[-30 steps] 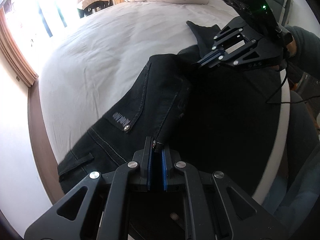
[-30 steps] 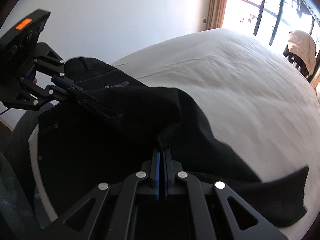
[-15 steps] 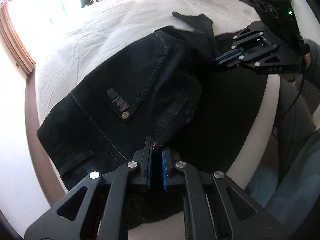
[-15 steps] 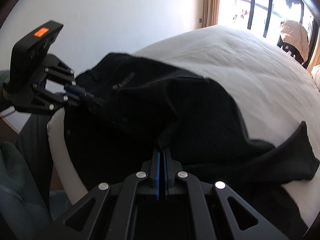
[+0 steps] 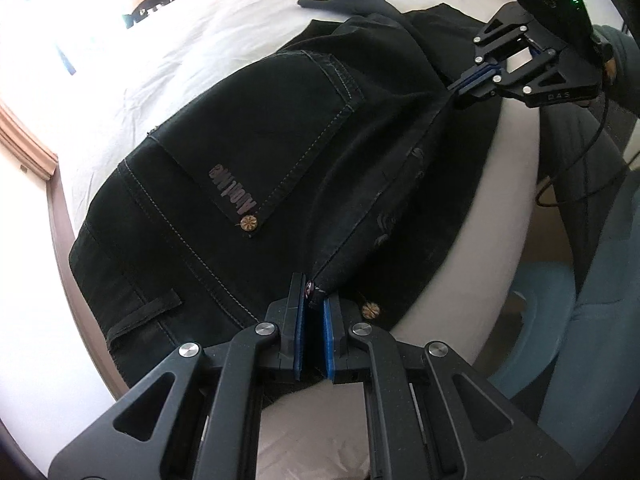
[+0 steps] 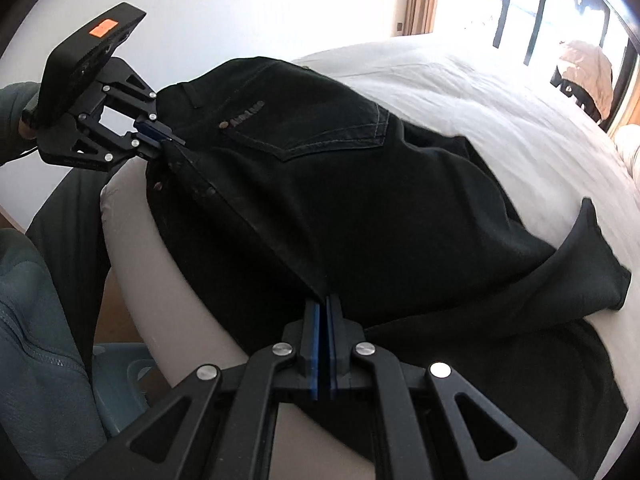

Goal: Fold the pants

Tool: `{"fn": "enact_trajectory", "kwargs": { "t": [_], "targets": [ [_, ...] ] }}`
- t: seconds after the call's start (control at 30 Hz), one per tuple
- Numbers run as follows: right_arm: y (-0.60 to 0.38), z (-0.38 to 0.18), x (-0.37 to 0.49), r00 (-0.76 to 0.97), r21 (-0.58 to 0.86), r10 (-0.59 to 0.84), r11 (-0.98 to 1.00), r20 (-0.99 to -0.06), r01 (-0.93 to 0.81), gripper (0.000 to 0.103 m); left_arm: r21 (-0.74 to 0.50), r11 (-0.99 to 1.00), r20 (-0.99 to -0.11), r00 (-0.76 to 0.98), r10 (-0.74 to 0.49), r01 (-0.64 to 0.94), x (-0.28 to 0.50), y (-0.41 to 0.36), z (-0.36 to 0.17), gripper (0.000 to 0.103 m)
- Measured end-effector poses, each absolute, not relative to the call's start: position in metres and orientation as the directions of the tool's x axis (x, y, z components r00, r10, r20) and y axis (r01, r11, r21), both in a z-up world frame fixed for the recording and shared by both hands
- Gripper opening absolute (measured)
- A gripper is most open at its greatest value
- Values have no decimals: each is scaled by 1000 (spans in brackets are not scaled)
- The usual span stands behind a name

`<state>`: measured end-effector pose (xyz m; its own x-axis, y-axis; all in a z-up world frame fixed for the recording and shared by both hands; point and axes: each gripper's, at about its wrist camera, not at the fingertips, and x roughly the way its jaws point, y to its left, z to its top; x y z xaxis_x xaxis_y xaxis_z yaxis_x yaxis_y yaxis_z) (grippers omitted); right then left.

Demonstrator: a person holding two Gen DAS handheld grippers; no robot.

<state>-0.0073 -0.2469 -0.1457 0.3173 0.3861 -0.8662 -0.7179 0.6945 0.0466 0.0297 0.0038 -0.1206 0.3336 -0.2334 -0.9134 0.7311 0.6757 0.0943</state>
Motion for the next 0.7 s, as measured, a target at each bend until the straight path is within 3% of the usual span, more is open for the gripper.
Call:
{"fn": "enact_trajectory", "kwargs": {
  "t": [0.7],
  "targets": [
    [-221, -166, 15, 324, -18, 319, 687, -891, -726, 4, 78, 635, -916, 307, -258, 768, 35, 21, -111, 6]
  ]
}}
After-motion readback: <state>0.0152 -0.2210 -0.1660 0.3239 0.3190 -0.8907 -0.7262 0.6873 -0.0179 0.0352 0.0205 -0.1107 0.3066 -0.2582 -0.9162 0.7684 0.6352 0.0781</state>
